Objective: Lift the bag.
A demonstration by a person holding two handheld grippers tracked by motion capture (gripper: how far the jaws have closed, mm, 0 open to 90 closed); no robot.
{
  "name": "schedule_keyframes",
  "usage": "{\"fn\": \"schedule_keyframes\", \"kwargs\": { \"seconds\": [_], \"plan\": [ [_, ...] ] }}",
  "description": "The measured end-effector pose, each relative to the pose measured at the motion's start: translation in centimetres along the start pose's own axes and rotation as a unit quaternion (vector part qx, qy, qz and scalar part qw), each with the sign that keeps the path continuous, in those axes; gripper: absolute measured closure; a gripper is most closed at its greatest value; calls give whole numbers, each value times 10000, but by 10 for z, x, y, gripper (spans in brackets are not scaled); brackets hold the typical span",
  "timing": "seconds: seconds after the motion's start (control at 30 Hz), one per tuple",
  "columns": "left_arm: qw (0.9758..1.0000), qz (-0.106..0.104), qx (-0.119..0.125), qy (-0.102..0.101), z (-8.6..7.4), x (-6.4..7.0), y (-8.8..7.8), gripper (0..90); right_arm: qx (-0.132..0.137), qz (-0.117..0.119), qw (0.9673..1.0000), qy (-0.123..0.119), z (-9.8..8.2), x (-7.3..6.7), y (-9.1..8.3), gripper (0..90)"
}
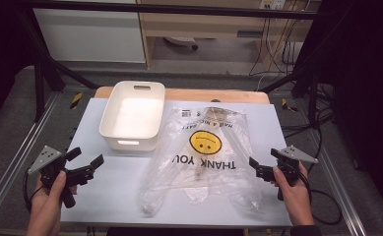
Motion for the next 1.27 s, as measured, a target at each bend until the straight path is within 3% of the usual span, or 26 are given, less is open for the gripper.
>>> {"fn": "schedule_keyframes", "kwargs": {
  "seconds": [0.4, 0.7, 0.9, 1.1, 1.17, 1.27],
  "plan": [
    [9997, 177, 38, -147, -7, -22, -9, 70, -36, -54, 9999, 82, -3, 10, -3, 57],
    [9991, 346, -14, -244, -19, -41, -11, 76, -251, -171, 9994, 140, -11, 23, -3, 58],
    [9988, 377, -180, -247, -31, -50, -6, 79, -426, -231, 9986, 200, -19, 33, -1, 61],
    [9972, 222, -680, -195, -52, -48, 14, 88, -718, -264, 9970, 128, -34, 42, 6, 66],
    [9956, 153, -915, -106, -58, -44, 22, 88, -814, -240, 9964, 50, -40, 44, 10, 68],
    [9913, 228, -1287, 130, -66, -40, 32, 87, -880, -190, 9959, 49, -43, 41, 15, 68]
  ]
}}
Point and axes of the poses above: each handheld gripper's, and its own axes: y roughly forward along the jaws, z roughly out of its top, x roughly to its right, the point moved 3 cm from there along y, roughly forward along the jaws, and after that the axes turned 2 degrees about z, right-handed, at the moved point
